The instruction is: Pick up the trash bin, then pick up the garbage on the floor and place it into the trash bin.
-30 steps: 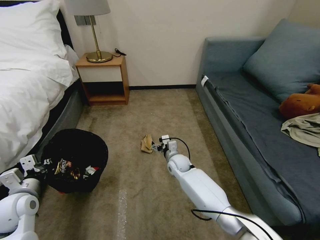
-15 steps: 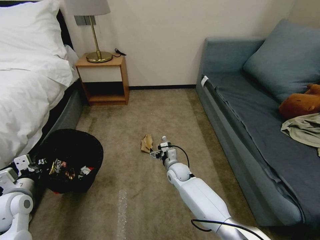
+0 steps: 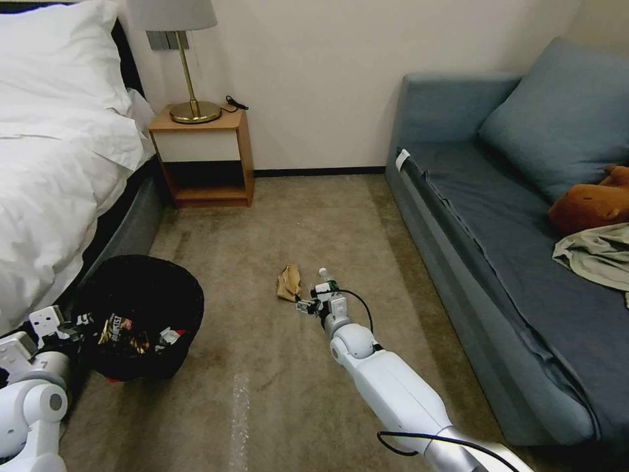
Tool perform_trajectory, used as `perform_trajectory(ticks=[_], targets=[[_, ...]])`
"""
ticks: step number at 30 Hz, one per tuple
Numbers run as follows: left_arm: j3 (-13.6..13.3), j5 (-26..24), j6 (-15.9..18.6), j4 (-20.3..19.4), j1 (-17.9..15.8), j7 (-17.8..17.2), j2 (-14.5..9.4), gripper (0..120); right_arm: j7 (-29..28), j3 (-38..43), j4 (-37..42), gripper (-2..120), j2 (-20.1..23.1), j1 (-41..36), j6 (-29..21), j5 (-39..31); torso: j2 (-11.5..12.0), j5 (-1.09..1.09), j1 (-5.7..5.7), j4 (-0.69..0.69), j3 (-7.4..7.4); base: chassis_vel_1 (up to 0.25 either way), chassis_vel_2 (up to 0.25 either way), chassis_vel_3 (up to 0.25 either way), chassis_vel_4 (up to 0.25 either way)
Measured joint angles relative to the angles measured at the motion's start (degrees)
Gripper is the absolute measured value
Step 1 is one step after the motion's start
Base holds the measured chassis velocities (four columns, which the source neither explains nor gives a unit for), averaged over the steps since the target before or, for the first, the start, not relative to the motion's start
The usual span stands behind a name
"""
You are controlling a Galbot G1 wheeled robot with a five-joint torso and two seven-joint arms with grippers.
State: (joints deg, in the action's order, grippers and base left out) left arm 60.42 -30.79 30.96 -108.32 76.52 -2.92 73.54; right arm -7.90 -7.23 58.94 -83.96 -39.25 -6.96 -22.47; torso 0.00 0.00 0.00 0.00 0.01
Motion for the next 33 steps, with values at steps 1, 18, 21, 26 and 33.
perform_trajectory(ticks=[1,18,21,26,33], targets=[[-0.07,0.04,-0.04,0.13,-0.10,0.00,0.05,4,0.03,0.02,-0.22,100,-0.01,0.08,0.07,0.00,0.00,0.00,0.00,0.00,0.00,-0.064,0.079,0.092,-0.045],[-0.42,0.25,-0.49,2.08,-1.60,0.21,-0.21,4,0.83,0.16,-2.49,100,-0.50,0.72,1.07,0.46,0.01,0.00,0.00,0.00,-0.01,-0.135,0.139,0.135,-0.133],[-0.48,0.26,-0.50,2.26,-1.87,0.21,-0.33,4,0.87,0.30,-2.68,100,-0.57,0.73,1.14,0.66,0.01,0.00,0.00,0.00,-0.01,-0.096,0.110,0.097,-0.115],[-0.62,0.26,-0.52,2.36,-2.13,0.22,-0.35,4,0.94,0.33,-2.83,100,-0.55,0.73,1.22,0.85,0.01,0.00,0.01,0.00,-0.01,-0.130,0.127,0.121,-0.135],[-0.68,0.25,-0.58,2.37,-2.12,0.24,-0.25,4,1.02,0.29,-2.89,100,-0.46,0.73,1.23,0.99,0.01,0.01,0.00,0.02,-0.01,-0.141,0.147,0.137,-0.145]])
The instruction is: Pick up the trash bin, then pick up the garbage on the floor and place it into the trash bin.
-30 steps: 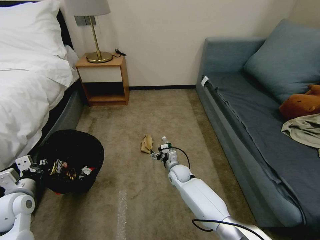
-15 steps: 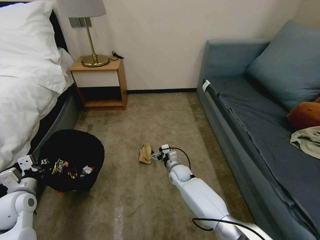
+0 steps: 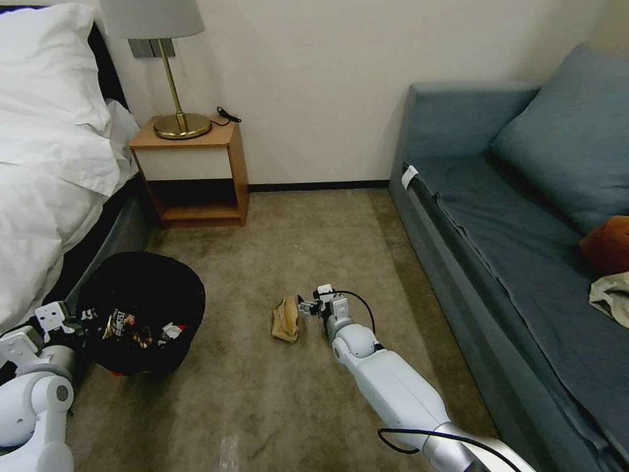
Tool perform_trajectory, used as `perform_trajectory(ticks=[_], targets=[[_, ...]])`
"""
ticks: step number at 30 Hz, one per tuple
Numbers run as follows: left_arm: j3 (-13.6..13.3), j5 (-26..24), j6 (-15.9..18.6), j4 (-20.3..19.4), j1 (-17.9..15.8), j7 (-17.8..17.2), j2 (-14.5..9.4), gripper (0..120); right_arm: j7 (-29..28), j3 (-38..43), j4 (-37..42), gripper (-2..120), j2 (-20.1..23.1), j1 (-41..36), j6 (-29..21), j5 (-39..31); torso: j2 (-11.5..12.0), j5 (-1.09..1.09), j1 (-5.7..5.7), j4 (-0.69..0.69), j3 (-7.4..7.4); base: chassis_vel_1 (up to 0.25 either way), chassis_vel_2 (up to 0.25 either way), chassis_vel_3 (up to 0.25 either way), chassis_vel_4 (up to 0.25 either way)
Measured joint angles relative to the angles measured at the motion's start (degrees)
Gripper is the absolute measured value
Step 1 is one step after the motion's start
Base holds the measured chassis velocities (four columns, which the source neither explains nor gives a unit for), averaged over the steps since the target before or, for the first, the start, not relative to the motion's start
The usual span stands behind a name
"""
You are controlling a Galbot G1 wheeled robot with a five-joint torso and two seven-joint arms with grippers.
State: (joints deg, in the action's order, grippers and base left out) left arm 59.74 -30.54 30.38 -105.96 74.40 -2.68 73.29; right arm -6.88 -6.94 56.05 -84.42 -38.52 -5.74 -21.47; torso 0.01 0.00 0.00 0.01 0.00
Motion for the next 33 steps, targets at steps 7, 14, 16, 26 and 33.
perform_trajectory(ticks=[7,14,16,26,33], targets=[[-0.06,0.00,-0.26,-0.20,0.49,0.01,0.48,4,0.06,0.00,0.08,100,-0.08,-0.52,0.08,0.55,0.00,0.00,0.00,-0.02,0.00,-0.146,0.153,0.142,-0.142],[-0.02,-0.02,-0.58,-0.40,1.07,0.20,0.81,4,-0.02,0.02,0.66,100,0.22,-1.02,0.08,0.63,0.00,0.00,0.00,0.00,0.00,-0.168,0.149,0.159,-0.154],[0.05,-0.06,-0.68,-0.45,1.16,0.23,0.85,4,-0.07,0.02,0.81,100,0.28,-1.14,0.08,0.69,0.00,0.00,0.00,0.00,0.00,-0.138,0.155,0.131,-0.142],[-0.47,0.01,-0.98,-1.54,2.30,0.24,2.07,4,-0.80,-1.34,1.54,100,1.06,-1.03,-0.47,0.20,0.00,0.00,0.00,0.00,0.00,-0.082,0.087,0.082,-0.090],[-0.38,0.08,-1.17,-1.95,2.61,0.20,2.25,4,-2.47,-4.06,2.58,100,1.88,0.26,-4.14,-1.79,-0.01,0.00,0.00,-0.02,0.01,0.000,0.000,0.000,0.000]])
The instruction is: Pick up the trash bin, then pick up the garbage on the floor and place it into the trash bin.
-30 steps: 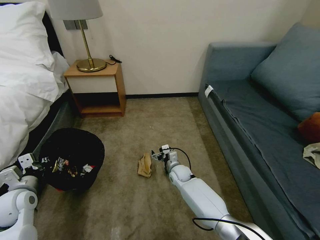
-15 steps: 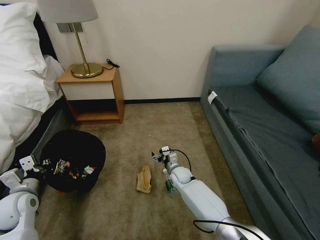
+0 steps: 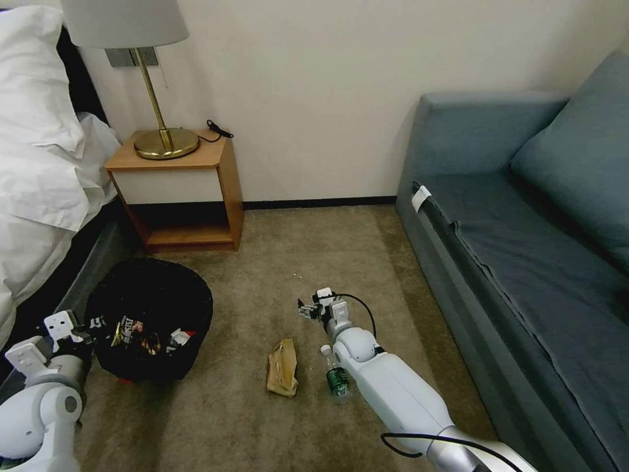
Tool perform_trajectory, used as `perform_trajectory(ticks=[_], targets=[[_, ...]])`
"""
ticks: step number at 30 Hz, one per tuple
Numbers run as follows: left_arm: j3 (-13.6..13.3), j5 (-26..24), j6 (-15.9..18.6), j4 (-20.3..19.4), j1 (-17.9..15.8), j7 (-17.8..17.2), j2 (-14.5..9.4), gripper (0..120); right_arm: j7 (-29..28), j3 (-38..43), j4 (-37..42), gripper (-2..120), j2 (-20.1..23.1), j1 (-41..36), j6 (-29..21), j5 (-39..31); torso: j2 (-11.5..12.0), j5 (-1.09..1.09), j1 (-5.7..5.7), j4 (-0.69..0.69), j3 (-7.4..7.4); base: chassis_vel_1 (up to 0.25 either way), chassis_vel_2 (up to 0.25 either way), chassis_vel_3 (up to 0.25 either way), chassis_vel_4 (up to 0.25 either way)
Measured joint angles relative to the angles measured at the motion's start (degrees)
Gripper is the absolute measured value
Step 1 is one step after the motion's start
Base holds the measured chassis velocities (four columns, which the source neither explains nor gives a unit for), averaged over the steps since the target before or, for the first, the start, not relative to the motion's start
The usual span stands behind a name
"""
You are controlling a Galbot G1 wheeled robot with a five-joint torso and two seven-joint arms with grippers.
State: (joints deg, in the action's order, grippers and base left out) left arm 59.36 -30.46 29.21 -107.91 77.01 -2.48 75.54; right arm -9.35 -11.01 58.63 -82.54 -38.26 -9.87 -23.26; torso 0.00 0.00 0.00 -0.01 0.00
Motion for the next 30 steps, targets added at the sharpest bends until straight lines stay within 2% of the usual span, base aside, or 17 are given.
perform_trajectory(ticks=[3,5,6,8,9,10,11,12,13,15,16,23,30], targets=[[0.25,-0.20,-0.03,-0.26,0.01,0.00,-0.06,4,-0.76,-0.87,0.86,100,0.39,0.34,-2.79,-1.05,0.00,0.00,0.00,0.00,0.00,0.000,0.000,0.000,0.000],[0.38,-0.34,-0.25,-0.30,0.09,0.01,-0.18,4,-1.80,-2.00,2.46,100,1.16,0.46,-7.04,-2.59,0.00,0.00,0.00,0.00,0.00,0.000,0.000,0.000,0.000],[0.38,-0.34,-0.25,-0.30,0.09,0.01,-0.18,4,-1.80,-2.00,2.46,100,1.16,0.46,-7.04,-2.59,0.00,0.00,0.00,0.00,0.00,0.000,0.000,0.000,0.000],[0.35,-0.31,-0.79,0.00,0.18,0.05,-0.21,4,-4.26,-3.95,6.03,100,3.10,0.11,-13.71,-5.55,0.00,-0.01,0.00,0.00,0.00,0.000,0.000,0.000,0.000],[0.35,-0.31,-0.79,0.00,0.18,0.05,-0.21,4,-4.26,-3.95,6.03,100,3.10,0.11,-13.71,-5.55,0.00,-0.01,0.00,0.00,0.00,0.000,0.000,0.000,0.000],[0.03,-0.22,-1.06,0.22,0.21,0.10,-0.15,4,-6.08,-5.51,8.69,100,4.81,-0.34,-17.49,-7.42,0.00,0.00,0.00,0.00,0.00,0.000,0.000,0.000,0.000],[0.03,-0.22,-1.06,0.22,0.21,0.10,-0.15,4,-6.08,-5.51,8.69,100,4.81,-0.34,-17.49,-7.42,0.00,0.00,0.00,0.00,0.00,0.000,0.000,0.000,0.000],[-0.18,-0.17,-1.12,0.36,0.15,0.16,-0.12,4,-7.75,-6.37,11.15,100,6.11,-0.64,-20.73,-9.36,0.00,0.00,0.00,0.01,0.00,0.000,0.000,0.000,0.000],[-0.18,-0.17,-1.12,0.36,0.15,0.16,-0.12,4,-7.75,-6.37,11.15,100,6.11,-0.64,-20.73,-9.36,0.00,0.00,0.00,0.01,0.00,0.000,0.000,0.000,0.000],[-0.44,-0.14,-1.22,0.84,-0.39,0.22,-0.33,4,-12.21,-7.44,15.63,100,8.14,-1.38,-26.13,-14.49,0.00,0.00,0.00,0.01,0.00,0.000,0.000,0.000,0.000],[-0.49,-0.11,-1.23,1.05,-0.61,0.22,-0.52,4,-13.58,-7.73,16.94,100,8.73,-1.81,-27.23,-15.95,0.00,0.00,0.00,0.01,0.00,0.000,0.000,0.000,0.000],[-0.85,-0.12,-1.26,1.60,-1.21,0.28,-2.01,4,-18.70,-8.42,22.23,100,11.32,-6.33,-30.46,-20.87,0.00,0.00,0.00,0.02,0.00,0.000,0.000,0.000,0.000],[-0.99,-0.16,-0.93,1.69,-1.14,0.14,-2.56,4,-18.97,-8.29,23.18,100,11.91,-8.83,-31.13,-21.00,0.00,0.00,0.00,0.01,0.00,0.000,0.000,0.000,0.000]])
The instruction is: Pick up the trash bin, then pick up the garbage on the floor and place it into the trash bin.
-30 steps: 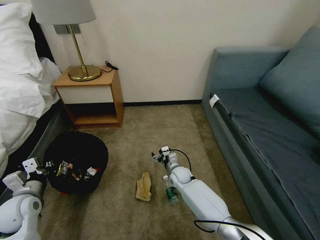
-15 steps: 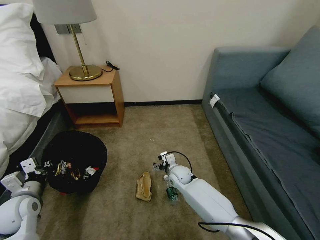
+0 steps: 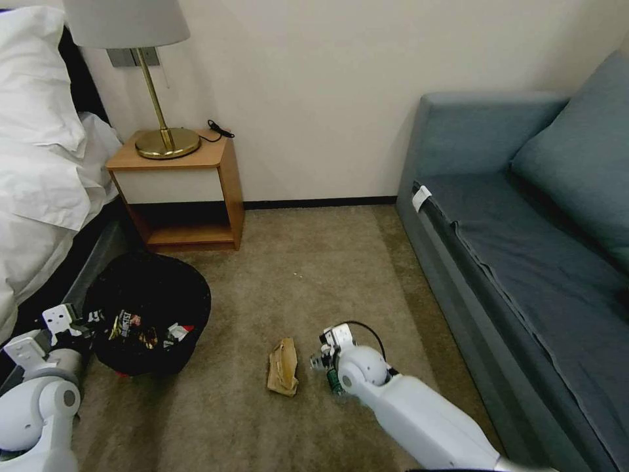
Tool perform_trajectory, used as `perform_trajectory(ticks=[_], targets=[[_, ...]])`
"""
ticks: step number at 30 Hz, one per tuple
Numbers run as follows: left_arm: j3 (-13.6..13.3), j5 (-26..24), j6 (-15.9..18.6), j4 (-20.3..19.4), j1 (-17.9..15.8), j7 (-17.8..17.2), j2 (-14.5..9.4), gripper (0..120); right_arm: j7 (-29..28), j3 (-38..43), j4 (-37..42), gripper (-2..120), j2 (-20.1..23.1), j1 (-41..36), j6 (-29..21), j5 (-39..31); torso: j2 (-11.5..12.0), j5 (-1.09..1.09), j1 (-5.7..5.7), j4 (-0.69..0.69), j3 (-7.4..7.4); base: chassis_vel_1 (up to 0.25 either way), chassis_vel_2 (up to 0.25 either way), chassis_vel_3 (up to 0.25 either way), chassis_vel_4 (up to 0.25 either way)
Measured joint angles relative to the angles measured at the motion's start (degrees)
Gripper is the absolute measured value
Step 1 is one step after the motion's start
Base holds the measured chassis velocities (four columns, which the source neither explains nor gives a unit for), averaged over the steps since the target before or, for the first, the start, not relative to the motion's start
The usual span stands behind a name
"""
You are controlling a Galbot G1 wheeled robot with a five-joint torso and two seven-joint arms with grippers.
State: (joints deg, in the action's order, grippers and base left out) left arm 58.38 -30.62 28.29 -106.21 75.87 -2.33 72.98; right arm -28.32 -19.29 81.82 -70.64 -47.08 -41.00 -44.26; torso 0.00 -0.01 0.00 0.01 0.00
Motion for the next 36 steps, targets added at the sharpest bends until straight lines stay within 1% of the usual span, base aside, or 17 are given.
perform_trajectory(ticks=[5,15,21,25,26,27,29,30,31,32,33,35,36], targets=[[-0.23,-0.03,0.04,0.12,0.39,0.02,-0.05,4,0.20,0.74,-1.25,100,-1.03,-1.44,0.11,1.77,0.00,0.00,0.00,-0.01,0.00,0.000,0.000,0.000,0.000],[-0.24,-0.17,0.00,0.19,0.59,0.14,-0.20,4,0.72,1.75,-2.64,100,-1.26,-3.26,0.83,3.88,0.00,0.01,0.00,-0.01,0.00,0.000,0.000,0.000,0.000],[-0.47,-0.18,-0.01,-0.11,0.76,0.18,0.11,4,1.53,2.06,-3.79,100,-1.66,-3.64,1.42,4.48,0.00,0.01,0.00,-0.01,0.00,0.000,0.000,0.000,0.000],[-0.64,-0.14,-0.06,-0.40,1.07,0.27,0.52,4,2.16,2.15,-6.06,100,-2.26,-3.42,1.81,4.91,0.00,0.00,0.00,-0.01,0.00,0.000,0.000,0.000,0.000],[-0.64,-0.13,-0.17,-0.50,1.22,0.36,0.58,4,2.67,2.31,-6.88,96,-2.48,-3.43,1.98,5.32,0.00,0.01,0.00,-0.01,0.00,0.000,0.000,0.000,0.000],[-0.64,-0.13,-0.17,-0.50,1.22,0.36,0.58,4,2.67,2.31,-6.88,96,-2.48,-3.43,1.98,5.32,0.00,0.01,0.00,-0.01,0.00,0.000,0.000,0.000,0.000],[-0.60,-0.13,-0.32,-0.56,1.52,0.49,0.66,4,3.80,2.50,-7.86,84,-2.58,-3.74,2.14,6.35,0.00,0.01,0.00,-0.01,0.00,0.000,0.000,0.000,0.000],[-0.60,-0.13,-0.32,-0.56,1.52,0.49,0.66,4,3.80,2.50,-7.86,84,-2.58,-3.74,2.14,6.35,0.00,0.01,0.00,-0.01,0.00,0.000,0.000,0.000,0.000],[-0.54,-0.13,-0.41,-0.56,1.63,0.52,0.70,4,4.18,2.53,-8.14,81,-2.58,-3.90,2.15,6.71,0.00,0.01,0.00,0.00,0.00,0.000,0.000,0.000,0.000],[-0.33,-0.12,-0.51,-0.62,1.87,0.54,0.75,4,4.78,2.67,-8.39,72,-2.57,-4.18,2.15,7.21,0.00,0.01,0.00,0.00,0.00,0.000,0.000,0.000,0.000],[-0.33,-0.12,-0.51,-0.62,1.87,0.54,0.75,4,4.78,2.67,-8.39,72,-2.57,-4.18,2.15,7.21,0.00,0.01,0.00,0.00,0.00,0.000,0.000,0.000,0.000],[-0.15,-0.12,-0.59,-0.78,2.09,0.56,0.76,4,5.20,2.89,-8.41,64,-2.51,-4.45,2.07,7.38,0.00,0.01,0.00,-0.01,0.00,0.000,0.000,0.000,0.000],[-0.15,-0.12,-0.59,-0.78,2.09,0.56,0.76,4,5.20,2.89,-8.41,64,-2.51,-4.45,2.07,7.38,0.00,0.01,0.00,-0.01,0.00,0.000,0.000,0.000,0.000]])
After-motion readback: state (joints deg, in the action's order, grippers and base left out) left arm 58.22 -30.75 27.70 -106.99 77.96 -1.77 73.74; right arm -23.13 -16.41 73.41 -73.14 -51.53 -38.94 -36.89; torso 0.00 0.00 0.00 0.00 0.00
